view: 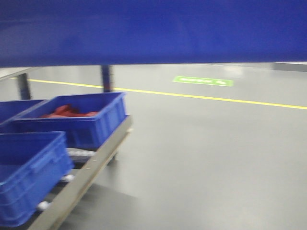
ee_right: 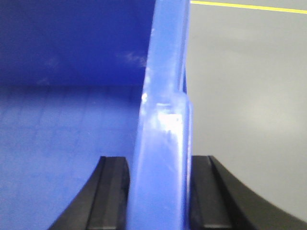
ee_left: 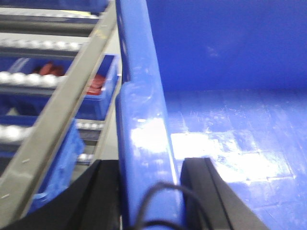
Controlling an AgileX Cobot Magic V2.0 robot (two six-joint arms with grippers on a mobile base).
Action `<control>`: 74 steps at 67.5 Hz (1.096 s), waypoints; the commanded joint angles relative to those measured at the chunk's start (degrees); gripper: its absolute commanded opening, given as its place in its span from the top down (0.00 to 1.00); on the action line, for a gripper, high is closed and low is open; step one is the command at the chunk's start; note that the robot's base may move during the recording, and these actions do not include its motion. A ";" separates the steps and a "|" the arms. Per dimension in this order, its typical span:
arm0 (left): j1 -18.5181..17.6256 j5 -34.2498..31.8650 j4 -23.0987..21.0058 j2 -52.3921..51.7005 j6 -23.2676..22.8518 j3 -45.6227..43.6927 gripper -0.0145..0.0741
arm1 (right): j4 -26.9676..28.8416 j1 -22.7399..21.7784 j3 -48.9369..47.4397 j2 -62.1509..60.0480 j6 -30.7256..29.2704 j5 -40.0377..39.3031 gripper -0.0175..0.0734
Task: Move blue bin to conveyor side
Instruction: 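Hold the blue bin with both grippers while the base turns away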
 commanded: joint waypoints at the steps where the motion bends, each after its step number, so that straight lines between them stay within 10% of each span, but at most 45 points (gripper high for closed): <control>1: -0.10 -6.35 0.65 -0.90 1.23 -1.08 0.85 | -4.20 -0.47 -1.00 -1.14 -0.99 -5.90 0.90; 74: -0.10 -6.35 0.65 -0.90 1.23 -1.08 0.85 | -4.20 -0.47 -1.00 -1.14 -0.99 -5.90 0.90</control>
